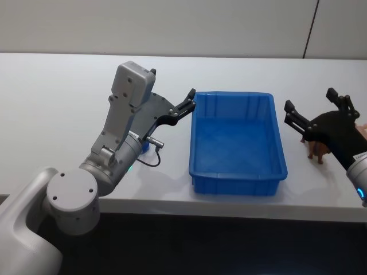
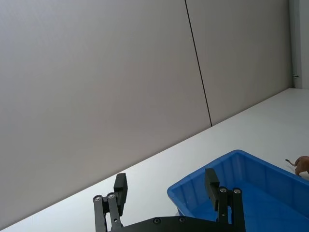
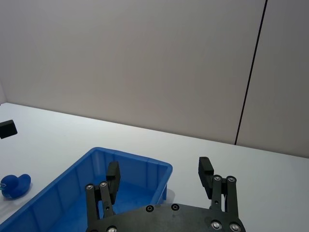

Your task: Pick up the two dolls from the table and place them into the box.

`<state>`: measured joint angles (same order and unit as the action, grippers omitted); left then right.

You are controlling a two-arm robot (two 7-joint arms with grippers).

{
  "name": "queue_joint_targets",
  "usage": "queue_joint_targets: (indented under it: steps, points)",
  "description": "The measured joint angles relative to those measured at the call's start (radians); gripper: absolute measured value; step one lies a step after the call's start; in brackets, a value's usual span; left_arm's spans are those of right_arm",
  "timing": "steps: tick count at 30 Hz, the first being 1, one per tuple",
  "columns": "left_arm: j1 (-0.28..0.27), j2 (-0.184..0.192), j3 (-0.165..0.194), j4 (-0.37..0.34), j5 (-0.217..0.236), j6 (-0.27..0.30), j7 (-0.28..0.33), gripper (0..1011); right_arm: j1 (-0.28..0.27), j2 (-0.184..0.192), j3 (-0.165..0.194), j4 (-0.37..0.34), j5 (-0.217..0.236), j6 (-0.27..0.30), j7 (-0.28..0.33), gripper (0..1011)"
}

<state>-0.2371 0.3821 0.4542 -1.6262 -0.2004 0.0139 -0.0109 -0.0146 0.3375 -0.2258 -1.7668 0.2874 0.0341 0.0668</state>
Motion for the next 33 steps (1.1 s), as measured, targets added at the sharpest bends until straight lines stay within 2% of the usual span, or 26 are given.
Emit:
queue_joint_targets:
  steps: [33]
  points:
    - [0.0, 0.0, 0.0, 0.0, 0.0, 0.0, 0.0, 1001, 0.0, 0.0, 0.0, 0.0, 0.0, 0.0, 0.0, 1001]
